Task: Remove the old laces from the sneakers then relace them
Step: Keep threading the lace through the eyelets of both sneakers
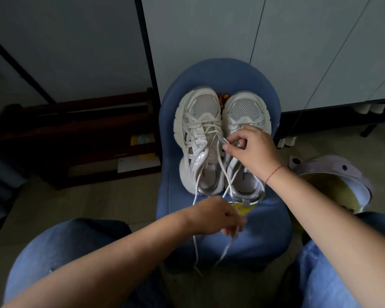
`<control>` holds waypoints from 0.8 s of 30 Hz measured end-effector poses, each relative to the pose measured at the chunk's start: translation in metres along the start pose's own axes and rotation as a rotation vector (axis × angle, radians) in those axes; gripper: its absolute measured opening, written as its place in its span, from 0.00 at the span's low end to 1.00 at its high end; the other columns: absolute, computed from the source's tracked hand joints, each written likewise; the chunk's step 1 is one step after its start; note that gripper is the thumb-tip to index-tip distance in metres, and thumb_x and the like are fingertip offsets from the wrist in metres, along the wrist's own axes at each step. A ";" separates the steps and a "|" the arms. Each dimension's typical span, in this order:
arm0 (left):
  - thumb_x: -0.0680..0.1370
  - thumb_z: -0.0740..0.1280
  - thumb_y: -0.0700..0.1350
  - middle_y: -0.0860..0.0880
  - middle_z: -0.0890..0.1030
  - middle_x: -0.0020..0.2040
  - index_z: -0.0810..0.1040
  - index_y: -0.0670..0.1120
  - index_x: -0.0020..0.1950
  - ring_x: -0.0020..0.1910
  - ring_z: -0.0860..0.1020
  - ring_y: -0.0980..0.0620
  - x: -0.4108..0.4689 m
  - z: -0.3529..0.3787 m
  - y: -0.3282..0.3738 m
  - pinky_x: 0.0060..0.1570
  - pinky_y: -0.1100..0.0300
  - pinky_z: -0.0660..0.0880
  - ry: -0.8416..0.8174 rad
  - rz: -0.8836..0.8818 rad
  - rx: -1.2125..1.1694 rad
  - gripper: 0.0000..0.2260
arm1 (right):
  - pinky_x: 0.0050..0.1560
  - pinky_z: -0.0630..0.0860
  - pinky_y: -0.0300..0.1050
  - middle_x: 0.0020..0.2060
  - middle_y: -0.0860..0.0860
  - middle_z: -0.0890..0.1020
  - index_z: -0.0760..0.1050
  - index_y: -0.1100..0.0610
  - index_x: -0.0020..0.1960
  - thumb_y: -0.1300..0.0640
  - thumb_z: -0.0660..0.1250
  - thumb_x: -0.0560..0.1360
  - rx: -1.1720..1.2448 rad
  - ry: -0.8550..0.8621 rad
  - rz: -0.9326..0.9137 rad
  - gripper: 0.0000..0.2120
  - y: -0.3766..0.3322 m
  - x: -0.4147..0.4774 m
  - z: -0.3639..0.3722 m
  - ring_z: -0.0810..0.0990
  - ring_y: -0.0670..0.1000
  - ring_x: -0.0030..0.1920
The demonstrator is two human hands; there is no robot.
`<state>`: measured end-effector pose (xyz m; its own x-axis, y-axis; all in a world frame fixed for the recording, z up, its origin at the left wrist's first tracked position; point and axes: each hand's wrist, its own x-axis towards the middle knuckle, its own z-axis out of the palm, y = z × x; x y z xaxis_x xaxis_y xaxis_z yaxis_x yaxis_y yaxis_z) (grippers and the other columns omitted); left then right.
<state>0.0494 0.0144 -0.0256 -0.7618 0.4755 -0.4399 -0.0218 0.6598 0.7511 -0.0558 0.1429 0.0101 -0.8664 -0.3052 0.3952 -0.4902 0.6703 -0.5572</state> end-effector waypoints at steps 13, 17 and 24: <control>0.72 0.76 0.52 0.50 0.77 0.32 0.75 0.39 0.48 0.26 0.73 0.56 -0.007 -0.020 -0.035 0.29 0.61 0.70 0.767 -0.381 -0.415 0.19 | 0.38 0.67 0.42 0.32 0.42 0.68 0.81 0.54 0.40 0.52 0.75 0.68 -0.011 0.005 0.014 0.06 -0.001 -0.001 -0.002 0.71 0.47 0.36; 0.79 0.68 0.49 0.47 0.78 0.34 0.75 0.43 0.46 0.29 0.74 0.54 -0.018 -0.018 -0.017 0.36 0.54 0.76 0.789 -0.168 -0.352 0.10 | 0.39 0.71 0.46 0.32 0.43 0.69 0.81 0.54 0.40 0.51 0.76 0.67 -0.010 0.005 0.020 0.07 -0.003 -0.001 -0.002 0.72 0.49 0.37; 0.83 0.61 0.47 0.60 0.74 0.28 0.76 0.49 0.43 0.29 0.70 0.61 -0.042 -0.036 0.020 0.32 0.66 0.65 0.906 0.285 -0.188 0.10 | 0.47 0.76 0.46 0.46 0.47 0.72 0.80 0.54 0.56 0.63 0.74 0.68 0.096 -0.058 -0.063 0.16 -0.011 -0.004 -0.009 0.72 0.40 0.38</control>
<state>0.0580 -0.0132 0.0255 -0.9629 -0.0773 0.2585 0.1981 0.4478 0.8719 -0.0459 0.1432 0.0211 -0.8364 -0.3848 0.3903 -0.5481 0.5813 -0.6013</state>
